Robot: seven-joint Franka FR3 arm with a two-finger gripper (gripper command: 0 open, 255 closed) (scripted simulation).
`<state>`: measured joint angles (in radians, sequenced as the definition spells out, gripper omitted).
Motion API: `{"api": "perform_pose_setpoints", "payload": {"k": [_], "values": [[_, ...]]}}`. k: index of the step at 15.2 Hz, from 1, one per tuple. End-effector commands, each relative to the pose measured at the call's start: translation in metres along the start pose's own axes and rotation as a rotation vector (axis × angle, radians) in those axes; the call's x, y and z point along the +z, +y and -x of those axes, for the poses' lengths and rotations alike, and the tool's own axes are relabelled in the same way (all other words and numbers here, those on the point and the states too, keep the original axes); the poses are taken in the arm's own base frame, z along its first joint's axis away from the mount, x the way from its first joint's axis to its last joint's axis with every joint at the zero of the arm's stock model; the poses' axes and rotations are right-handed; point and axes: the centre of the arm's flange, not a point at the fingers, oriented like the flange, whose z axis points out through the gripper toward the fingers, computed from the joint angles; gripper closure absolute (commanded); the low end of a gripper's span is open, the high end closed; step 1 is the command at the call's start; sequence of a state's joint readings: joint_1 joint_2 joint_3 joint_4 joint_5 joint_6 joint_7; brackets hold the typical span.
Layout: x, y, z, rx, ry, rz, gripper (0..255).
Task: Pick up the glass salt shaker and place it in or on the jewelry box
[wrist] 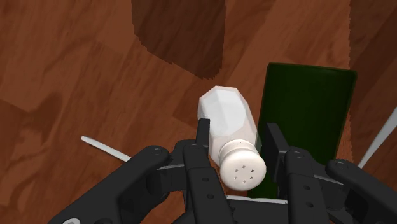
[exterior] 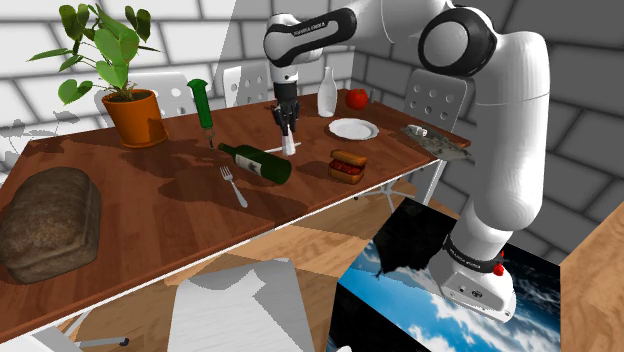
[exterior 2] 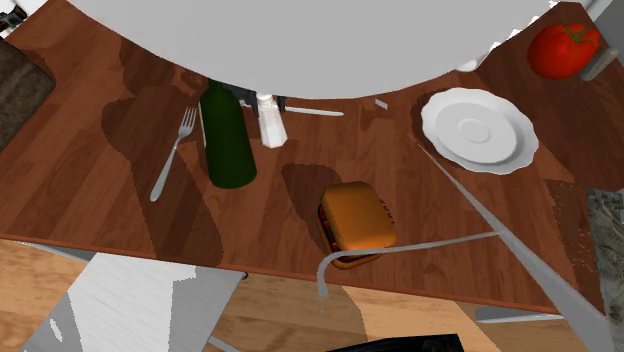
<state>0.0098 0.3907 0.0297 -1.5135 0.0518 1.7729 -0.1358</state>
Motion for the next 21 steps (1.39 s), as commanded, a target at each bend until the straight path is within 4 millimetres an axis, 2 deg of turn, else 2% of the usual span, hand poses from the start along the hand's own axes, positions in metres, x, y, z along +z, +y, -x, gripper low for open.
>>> {"api": "perform_pose_setpoints", "payload": {"k": [1, 19, 21], "values": [[-0.012, -0.001, 0.001, 0.0, 0.0, 0.0, 255], [-0.104, -0.008, 0.013, 0.0, 0.0, 0.0, 255], [-0.106, 0.002, 0.037, 0.0, 0.0, 0.0, 255]]}}
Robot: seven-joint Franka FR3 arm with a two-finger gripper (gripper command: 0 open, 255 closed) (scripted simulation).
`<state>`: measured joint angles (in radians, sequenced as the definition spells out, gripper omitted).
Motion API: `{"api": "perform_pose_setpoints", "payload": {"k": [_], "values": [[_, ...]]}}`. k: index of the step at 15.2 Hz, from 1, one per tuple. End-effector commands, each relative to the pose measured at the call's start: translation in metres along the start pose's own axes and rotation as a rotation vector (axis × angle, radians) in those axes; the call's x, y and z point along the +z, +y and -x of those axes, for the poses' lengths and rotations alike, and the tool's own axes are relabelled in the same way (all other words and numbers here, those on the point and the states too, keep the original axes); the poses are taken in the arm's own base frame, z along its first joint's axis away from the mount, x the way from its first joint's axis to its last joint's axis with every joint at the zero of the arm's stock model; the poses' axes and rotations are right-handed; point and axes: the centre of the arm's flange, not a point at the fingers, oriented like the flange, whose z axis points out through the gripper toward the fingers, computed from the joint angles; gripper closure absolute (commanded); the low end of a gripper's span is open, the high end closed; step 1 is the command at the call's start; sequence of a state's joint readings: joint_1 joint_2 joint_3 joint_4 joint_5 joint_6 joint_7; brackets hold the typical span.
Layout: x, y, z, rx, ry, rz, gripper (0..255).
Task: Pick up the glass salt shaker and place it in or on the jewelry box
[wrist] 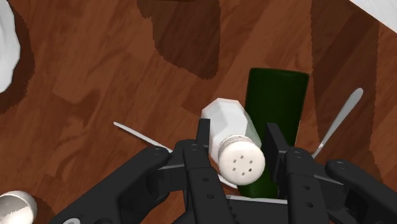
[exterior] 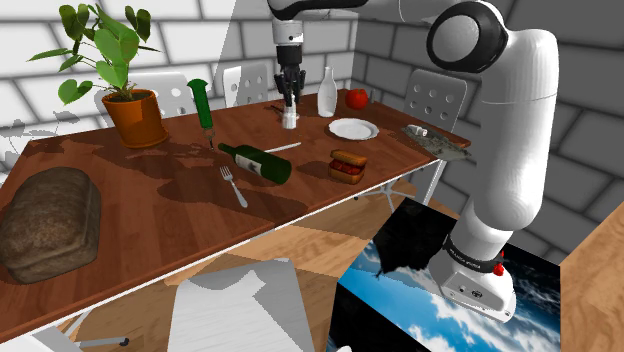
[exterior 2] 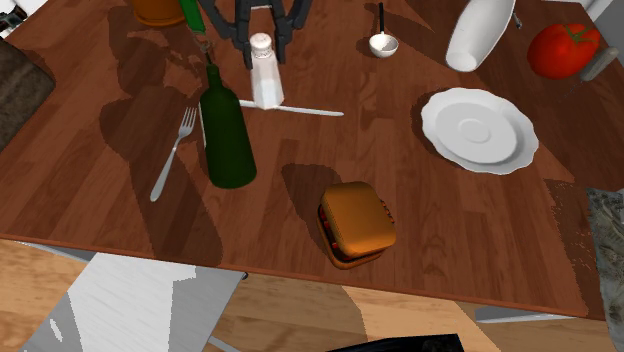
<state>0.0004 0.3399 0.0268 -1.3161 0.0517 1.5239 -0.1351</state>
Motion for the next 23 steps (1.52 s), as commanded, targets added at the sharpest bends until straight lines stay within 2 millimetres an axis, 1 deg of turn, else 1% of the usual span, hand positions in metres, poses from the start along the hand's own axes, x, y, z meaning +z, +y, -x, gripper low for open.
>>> {"api": "perform_pose_setpoints", "payload": {"k": [1, 16, 23], "values": [[-0.002, 0.009, 0.022, 0.0, 0.0, 0.0, 255], [-0.018, 0.083, 0.204, 0.0, 0.0, 0.0, 255], [0.019, 0.085, 0.2, 0.0, 0.0, 0.0, 255]]}}
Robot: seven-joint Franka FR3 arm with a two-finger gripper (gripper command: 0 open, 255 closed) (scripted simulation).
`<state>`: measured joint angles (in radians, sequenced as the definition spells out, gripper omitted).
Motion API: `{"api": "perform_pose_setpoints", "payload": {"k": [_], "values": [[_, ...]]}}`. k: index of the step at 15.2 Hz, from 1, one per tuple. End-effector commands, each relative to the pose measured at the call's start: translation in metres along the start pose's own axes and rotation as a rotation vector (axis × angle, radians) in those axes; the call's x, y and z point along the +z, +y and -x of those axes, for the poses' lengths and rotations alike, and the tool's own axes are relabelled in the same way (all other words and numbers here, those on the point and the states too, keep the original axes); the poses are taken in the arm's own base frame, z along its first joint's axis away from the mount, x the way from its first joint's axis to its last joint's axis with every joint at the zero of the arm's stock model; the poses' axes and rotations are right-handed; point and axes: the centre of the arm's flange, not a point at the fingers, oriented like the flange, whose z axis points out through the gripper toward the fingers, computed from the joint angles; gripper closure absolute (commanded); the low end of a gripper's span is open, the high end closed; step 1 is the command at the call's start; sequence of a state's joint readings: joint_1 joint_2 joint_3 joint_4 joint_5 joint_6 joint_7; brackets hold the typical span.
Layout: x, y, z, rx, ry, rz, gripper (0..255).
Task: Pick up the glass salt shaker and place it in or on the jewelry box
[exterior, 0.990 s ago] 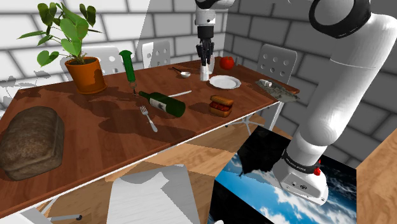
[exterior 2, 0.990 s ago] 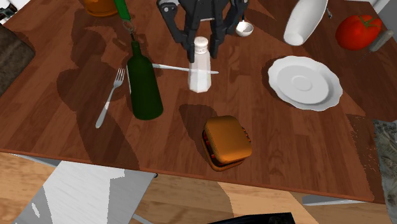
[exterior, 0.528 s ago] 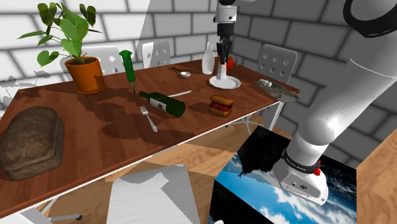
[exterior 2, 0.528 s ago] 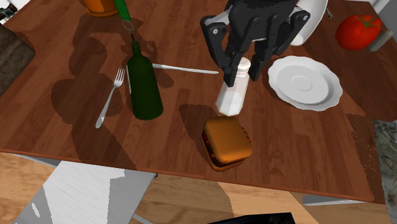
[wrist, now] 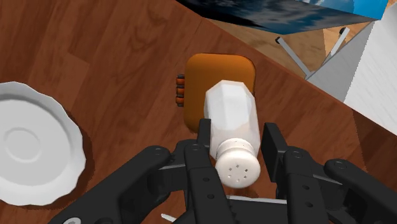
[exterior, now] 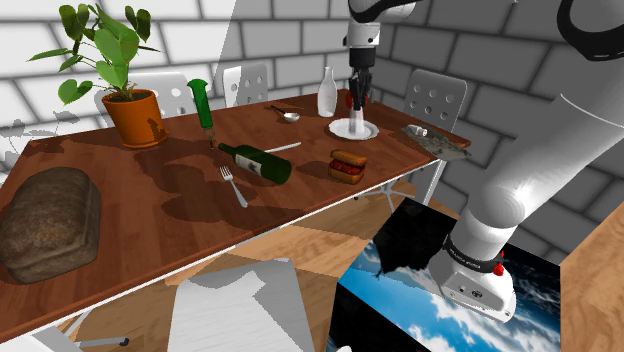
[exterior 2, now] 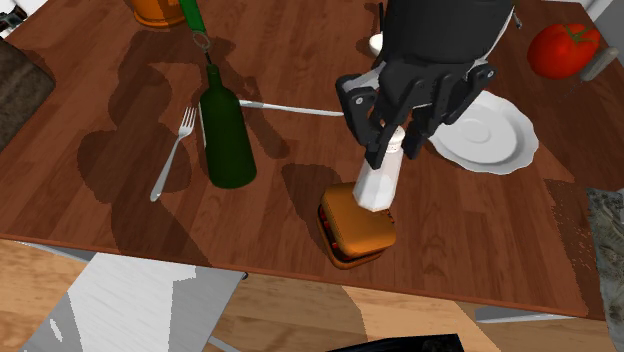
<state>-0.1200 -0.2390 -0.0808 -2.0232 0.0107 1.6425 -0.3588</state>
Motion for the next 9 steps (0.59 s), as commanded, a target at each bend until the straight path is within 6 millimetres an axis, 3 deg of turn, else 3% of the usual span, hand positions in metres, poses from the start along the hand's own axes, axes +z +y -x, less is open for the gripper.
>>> {"api": "perform_pose_setpoints", "payload": {"k": [1, 9], "values": [[0.011, 0.0, -0.001, 0.0, 0.0, 0.0, 255], [0.052, 0.004, -0.007, 0.0, 0.0, 0.0, 255]]}}
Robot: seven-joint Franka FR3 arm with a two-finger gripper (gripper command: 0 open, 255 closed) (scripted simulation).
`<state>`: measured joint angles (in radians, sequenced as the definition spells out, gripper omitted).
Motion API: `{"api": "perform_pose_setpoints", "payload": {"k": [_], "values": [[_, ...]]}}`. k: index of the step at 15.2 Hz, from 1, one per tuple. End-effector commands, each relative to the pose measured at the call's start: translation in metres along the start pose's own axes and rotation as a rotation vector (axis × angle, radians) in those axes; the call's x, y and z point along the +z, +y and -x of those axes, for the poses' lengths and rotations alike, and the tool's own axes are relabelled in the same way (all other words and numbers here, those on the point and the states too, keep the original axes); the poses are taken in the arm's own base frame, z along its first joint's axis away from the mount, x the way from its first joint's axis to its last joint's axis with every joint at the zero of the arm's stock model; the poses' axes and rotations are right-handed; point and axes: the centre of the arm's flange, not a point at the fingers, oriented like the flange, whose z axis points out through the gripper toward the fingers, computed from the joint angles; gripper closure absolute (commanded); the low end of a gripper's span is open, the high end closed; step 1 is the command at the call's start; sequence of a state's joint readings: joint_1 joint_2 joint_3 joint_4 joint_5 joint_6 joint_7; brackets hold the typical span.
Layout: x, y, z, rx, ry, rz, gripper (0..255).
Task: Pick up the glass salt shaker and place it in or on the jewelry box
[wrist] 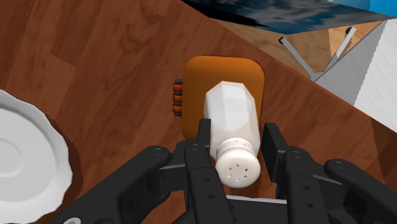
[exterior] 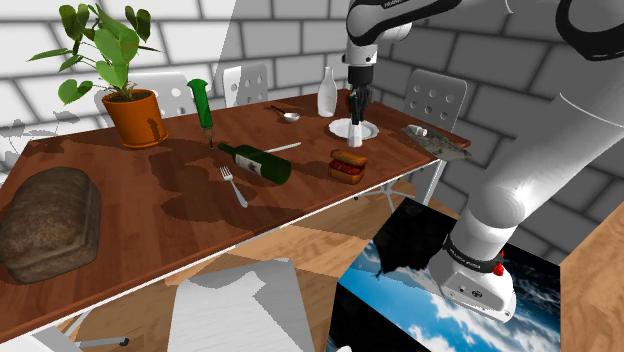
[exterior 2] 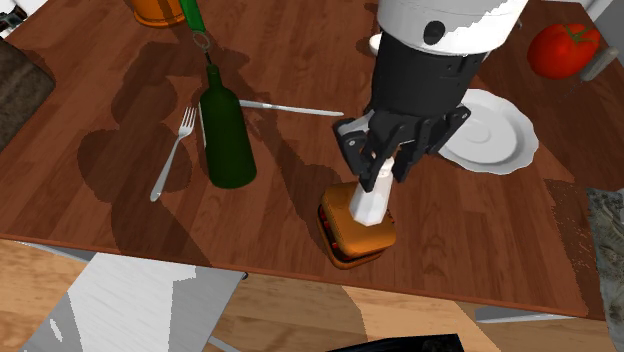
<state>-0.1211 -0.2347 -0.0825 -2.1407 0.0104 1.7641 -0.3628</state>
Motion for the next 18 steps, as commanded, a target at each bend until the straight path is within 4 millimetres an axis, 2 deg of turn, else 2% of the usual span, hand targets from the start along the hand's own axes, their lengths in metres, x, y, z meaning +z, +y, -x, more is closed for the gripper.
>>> {"api": "perform_pose_setpoints", "payload": {"k": [1, 4, 12, 13, 18], "values": [[0.01, 0.001, -0.003, 0.0, 0.001, 0.0, 255], [0.028, 0.002, -0.005, 0.0, 0.001, 0.0, 255], [0.028, 0.002, -0.005, 0.0, 0.001, 0.0, 255], [0.028, 0.002, -0.005, 0.0, 0.001, 0.0, 0], [0.028, 0.002, -0.005, 0.0, 0.0, 0.0, 0]]}}
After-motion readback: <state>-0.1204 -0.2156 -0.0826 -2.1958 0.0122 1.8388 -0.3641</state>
